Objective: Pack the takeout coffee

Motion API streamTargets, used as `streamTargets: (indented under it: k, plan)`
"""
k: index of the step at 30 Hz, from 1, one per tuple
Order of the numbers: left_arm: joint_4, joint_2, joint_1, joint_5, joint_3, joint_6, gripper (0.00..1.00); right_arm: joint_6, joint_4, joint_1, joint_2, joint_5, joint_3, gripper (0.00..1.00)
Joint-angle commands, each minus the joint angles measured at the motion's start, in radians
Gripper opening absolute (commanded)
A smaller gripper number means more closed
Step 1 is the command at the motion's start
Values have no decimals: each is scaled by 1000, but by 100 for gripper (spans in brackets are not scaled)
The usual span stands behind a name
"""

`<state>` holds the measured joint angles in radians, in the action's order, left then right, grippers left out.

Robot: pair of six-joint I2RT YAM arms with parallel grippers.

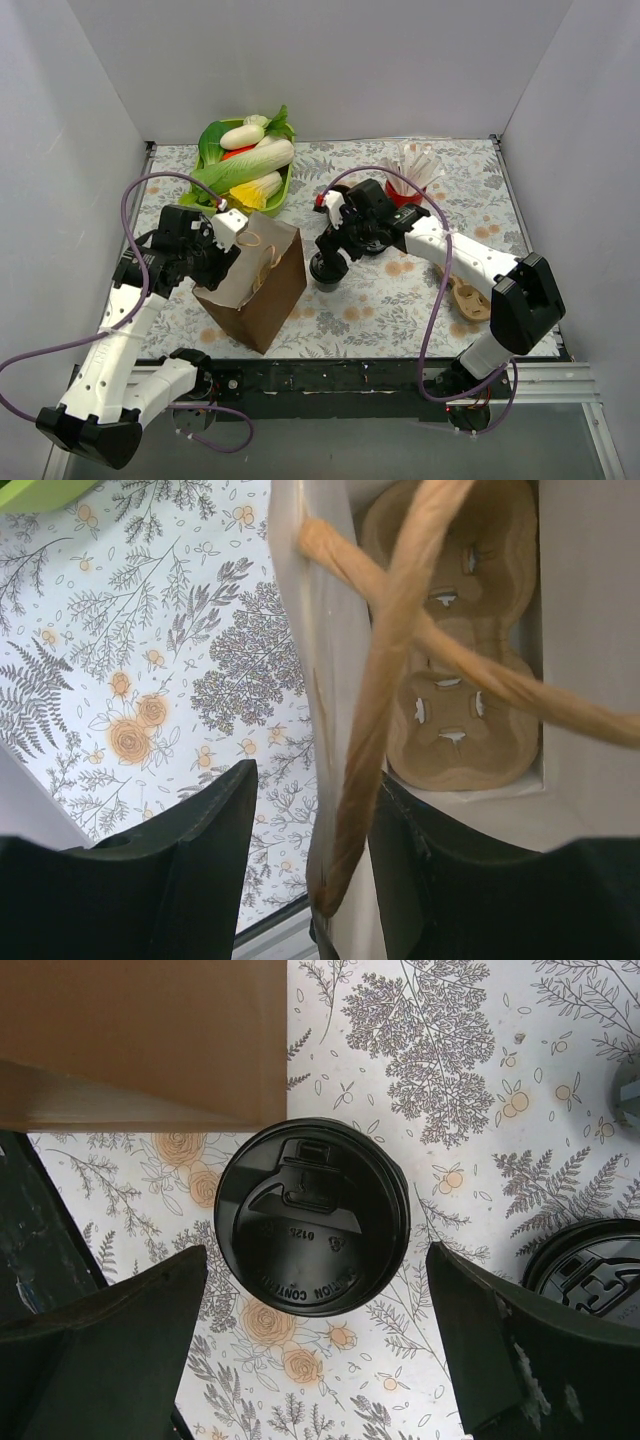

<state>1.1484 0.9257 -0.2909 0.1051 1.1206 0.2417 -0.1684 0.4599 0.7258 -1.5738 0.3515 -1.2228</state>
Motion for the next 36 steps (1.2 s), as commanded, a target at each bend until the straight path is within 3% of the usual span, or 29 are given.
streamTargets:
  k: [1, 26, 32, 36]
  plan:
    - [-1, -27, 4, -2, -16, 7, 46, 36, -40, 37, -11, -81, -20, 98]
    - [2, -64, 13, 19, -47, 14, 47, 32, -14, 93, -29, -197, -84, 98]
    - [-4, -61, 15, 25, -53, 10, 47, -31, -7, 90, -31, -226, -58, 96]
    - [1, -56, 13, 27, -48, 10, 47, -57, -10, 70, -31, -163, -57, 91]
